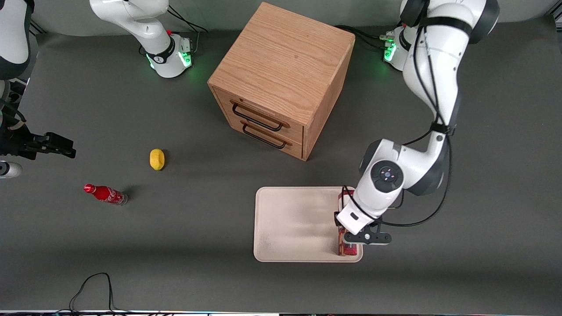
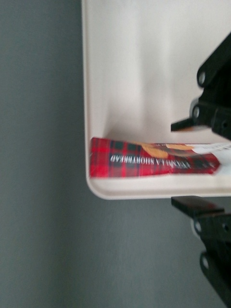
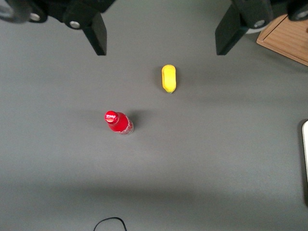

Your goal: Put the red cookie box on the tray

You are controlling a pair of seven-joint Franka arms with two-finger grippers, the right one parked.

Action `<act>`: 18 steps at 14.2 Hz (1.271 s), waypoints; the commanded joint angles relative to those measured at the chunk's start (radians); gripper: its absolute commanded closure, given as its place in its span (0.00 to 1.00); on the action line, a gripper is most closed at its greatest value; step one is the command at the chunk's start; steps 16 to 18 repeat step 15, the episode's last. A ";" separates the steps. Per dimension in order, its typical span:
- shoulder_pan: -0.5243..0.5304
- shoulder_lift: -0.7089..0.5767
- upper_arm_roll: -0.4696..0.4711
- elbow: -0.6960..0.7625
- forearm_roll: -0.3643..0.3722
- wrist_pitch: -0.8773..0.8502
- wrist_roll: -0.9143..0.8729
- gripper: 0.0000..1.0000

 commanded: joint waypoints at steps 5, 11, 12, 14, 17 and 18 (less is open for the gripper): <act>0.134 -0.471 0.001 -0.359 -0.046 -0.174 -0.005 0.00; 0.288 -0.736 -0.002 -0.436 -0.046 -0.487 0.309 0.00; 0.308 -0.778 -0.002 -0.452 -0.046 -0.516 0.339 0.00; 0.322 -0.835 -0.002 -0.479 -0.046 -0.564 0.350 0.00; 0.322 -0.846 -0.002 -0.480 -0.046 -0.581 0.351 0.00; 0.322 -0.846 -0.002 -0.480 -0.046 -0.581 0.351 0.00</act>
